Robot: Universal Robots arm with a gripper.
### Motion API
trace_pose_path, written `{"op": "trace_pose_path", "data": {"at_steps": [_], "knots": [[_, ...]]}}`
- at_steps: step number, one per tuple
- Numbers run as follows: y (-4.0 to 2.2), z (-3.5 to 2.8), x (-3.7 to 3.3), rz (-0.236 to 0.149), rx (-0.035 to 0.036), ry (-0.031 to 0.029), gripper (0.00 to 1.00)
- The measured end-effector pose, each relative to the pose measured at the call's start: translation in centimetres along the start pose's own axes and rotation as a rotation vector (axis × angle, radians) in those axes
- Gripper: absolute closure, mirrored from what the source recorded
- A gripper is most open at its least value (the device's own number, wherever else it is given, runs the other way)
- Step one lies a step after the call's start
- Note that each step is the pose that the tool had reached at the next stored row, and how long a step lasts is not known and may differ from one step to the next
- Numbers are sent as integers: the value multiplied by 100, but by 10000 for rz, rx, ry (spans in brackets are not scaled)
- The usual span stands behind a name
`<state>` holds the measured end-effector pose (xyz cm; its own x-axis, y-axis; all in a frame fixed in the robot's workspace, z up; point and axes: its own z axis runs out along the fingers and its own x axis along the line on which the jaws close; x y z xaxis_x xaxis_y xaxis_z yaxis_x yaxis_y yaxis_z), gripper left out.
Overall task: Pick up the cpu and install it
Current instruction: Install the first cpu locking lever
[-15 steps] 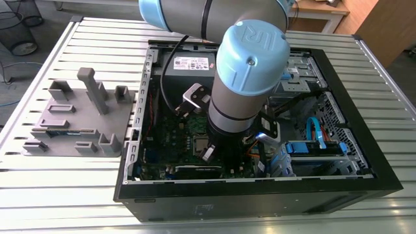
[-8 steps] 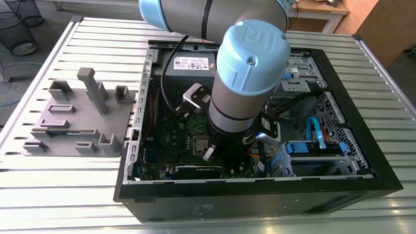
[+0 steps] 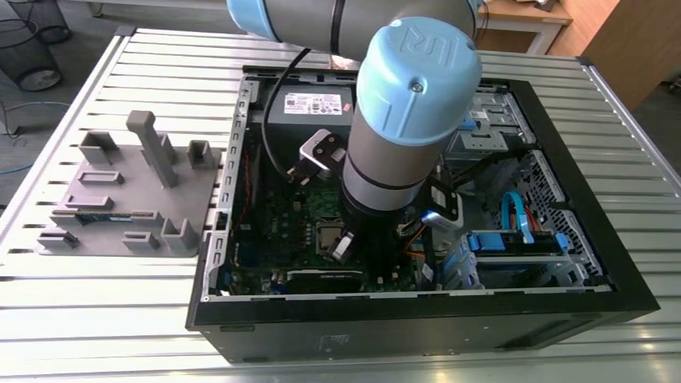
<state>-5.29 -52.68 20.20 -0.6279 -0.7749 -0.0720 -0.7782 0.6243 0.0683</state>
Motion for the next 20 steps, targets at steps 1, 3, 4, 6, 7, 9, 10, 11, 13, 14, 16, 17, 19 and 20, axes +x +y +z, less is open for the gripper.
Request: {"op": "trace_pose_path", "data": {"at_steps": [1, 3, 4, 6, 7, 9, 10, 11, 13, 14, 16, 17, 19, 20], "knots": [[0, 0, 0, 0, 0, -1, 89], [0, 0, 0, 0, 0, -1, 89], [1, -1, 0, 27, 3, 0, 89], [1, -1, -1, 257, 20, -15, 89], [1, 0, -1, 436, 32, -29, 89], [1, 1, -2, 772, 56, -53, 89], [2, 1, -2, 922, 68, -62, 89], [6, -1, -6, 992, 74, -62, 89], [21, 2, -23, 1057, 79, -69, 89], [27, 4, -29, 1090, 81, -75, 89], [29, 7, -30, 1261, 94, -85, 89], [30, 11, -29, 1383, 103, -95, 89], [31, 21, -27, 1607, 120, -111, 89], [32, 25, -26, 1694, 128, -118, 89]]}}
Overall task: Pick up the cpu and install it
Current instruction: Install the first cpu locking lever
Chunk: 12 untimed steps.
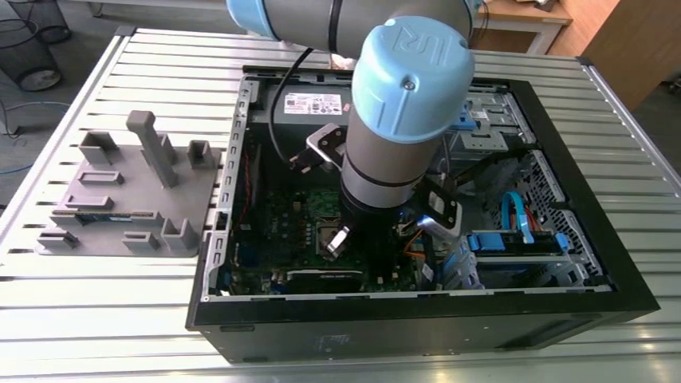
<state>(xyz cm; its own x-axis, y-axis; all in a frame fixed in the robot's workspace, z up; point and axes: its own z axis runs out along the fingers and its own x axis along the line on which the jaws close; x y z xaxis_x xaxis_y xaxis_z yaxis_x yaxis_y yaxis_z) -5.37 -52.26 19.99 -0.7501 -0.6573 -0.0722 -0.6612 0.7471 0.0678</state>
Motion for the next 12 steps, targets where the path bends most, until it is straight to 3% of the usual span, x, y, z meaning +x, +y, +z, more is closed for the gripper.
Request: {"op": "trace_pose_path", "data": {"at_steps": [7, 12], "knots": [[46, 18, 27, 204, 56, -39, 89], [79, 41, 39, 210, 321, 29, 89]]}}
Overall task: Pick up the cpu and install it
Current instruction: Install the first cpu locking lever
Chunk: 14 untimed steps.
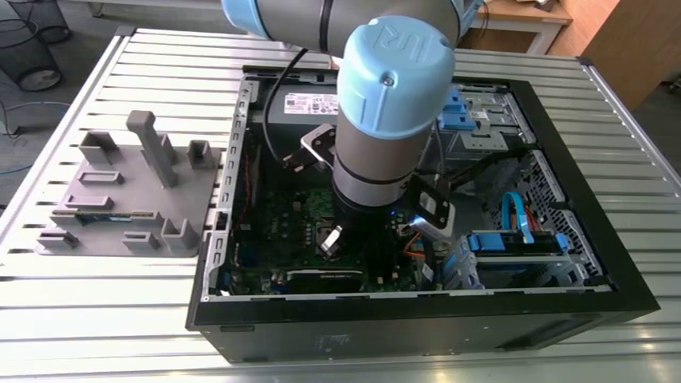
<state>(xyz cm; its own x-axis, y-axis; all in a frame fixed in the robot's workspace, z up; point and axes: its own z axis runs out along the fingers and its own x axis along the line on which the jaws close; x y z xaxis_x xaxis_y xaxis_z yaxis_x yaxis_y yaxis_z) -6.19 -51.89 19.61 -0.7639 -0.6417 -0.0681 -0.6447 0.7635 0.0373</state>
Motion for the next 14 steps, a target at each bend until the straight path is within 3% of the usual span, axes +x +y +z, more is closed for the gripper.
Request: {"op": "trace_pose_path", "data": {"at_steps": [3, 14], "knots": [[13, 6, 4, -3, 118, 22, 89], [12, 20, -1, 9, 199, 51, 89]]}}
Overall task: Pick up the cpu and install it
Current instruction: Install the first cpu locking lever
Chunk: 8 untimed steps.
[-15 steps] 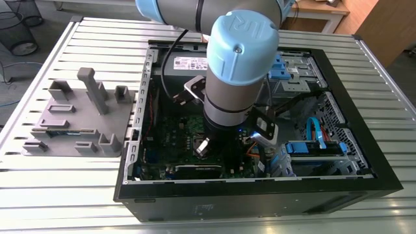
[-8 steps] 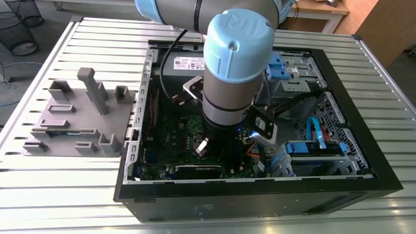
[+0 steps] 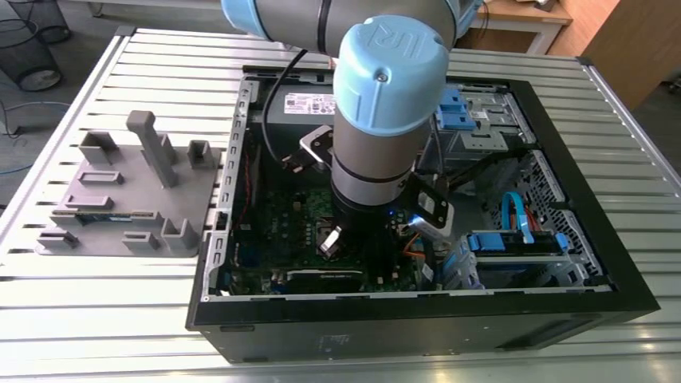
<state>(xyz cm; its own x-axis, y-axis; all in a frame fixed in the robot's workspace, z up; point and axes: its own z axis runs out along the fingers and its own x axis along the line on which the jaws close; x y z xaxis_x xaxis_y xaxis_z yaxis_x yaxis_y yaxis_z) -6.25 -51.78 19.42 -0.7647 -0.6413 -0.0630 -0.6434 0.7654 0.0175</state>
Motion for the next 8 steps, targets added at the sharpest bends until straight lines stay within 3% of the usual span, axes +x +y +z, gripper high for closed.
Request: {"op": "trace_pose_path", "data": {"at_steps": [8], "knots": [[-24, 36, -26, -1, 16, -17, 89]]}}
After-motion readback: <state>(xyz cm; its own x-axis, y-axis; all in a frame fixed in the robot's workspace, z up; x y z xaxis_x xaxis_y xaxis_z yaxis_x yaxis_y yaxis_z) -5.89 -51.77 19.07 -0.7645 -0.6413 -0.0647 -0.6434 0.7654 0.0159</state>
